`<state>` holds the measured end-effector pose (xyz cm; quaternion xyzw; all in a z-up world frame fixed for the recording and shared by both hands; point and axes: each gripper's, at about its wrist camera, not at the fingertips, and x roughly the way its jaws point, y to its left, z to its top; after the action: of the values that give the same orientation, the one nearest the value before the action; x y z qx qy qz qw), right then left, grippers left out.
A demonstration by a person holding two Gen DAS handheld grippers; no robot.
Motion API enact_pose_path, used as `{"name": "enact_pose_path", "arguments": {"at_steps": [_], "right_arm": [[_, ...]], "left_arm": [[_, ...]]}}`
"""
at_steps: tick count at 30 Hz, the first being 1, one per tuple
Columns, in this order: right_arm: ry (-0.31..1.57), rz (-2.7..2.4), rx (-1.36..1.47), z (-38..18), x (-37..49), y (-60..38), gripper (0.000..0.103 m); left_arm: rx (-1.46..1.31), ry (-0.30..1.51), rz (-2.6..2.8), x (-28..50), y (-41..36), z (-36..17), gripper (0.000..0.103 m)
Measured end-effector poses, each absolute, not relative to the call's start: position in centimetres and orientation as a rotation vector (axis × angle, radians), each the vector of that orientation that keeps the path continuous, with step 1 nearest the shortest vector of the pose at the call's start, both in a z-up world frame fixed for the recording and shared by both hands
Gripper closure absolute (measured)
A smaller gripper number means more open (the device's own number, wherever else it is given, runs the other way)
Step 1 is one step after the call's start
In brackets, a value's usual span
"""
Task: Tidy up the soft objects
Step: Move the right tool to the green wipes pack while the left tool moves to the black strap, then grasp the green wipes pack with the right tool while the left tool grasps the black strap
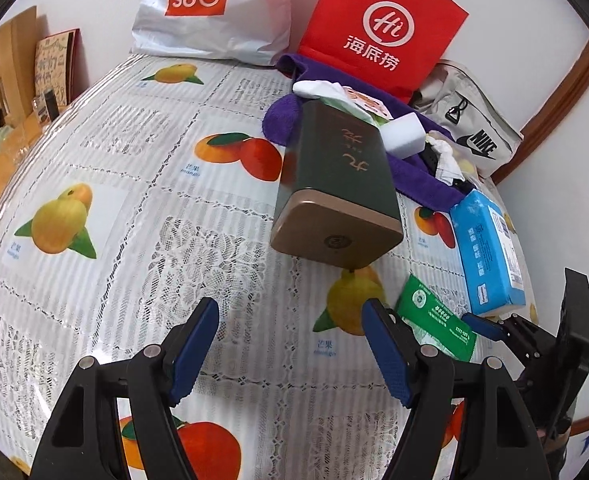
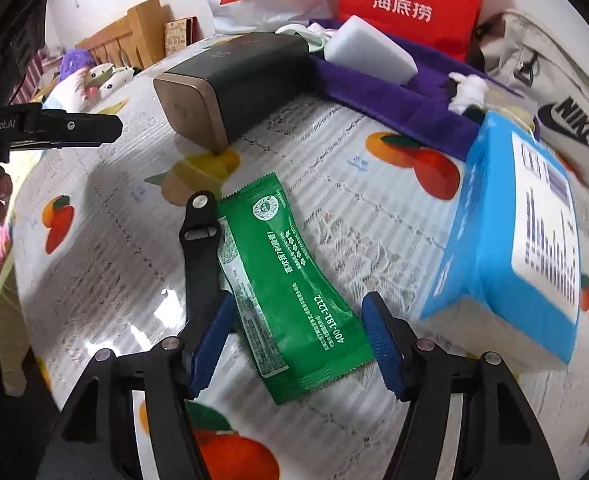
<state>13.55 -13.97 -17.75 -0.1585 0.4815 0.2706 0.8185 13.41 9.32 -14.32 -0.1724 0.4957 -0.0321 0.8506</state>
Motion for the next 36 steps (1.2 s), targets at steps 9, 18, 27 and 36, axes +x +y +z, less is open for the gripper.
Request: {"name": "enact_pose_path", "arguments": {"at_steps": [9,18,27,36], "right_arm": [[1.065,0.618,-0.272,-17.2,14.0,-12.3,0.066],[1.001,0.62,-0.313,-17.6,13.6,-11.5,0.063],[0.937,0.544,-0.124,-15.1,13.4,-14.6,0.08],[0.881,0.455,-0.125,-13.4,9.5,-17.9,0.079]], "left_arm": [[-0.365,1.055,-0.077,13.2,9.5,-14.8,0.031],[-0.384,1.066,-0.075,12.7,9.9,-15.5,0.031],[-0.343,1.104,-0.098,11.5,8.1,-16.5,0.031],[-0.247,1.13,-0.175,10.7,2.6,-16.7,0.031]]}}
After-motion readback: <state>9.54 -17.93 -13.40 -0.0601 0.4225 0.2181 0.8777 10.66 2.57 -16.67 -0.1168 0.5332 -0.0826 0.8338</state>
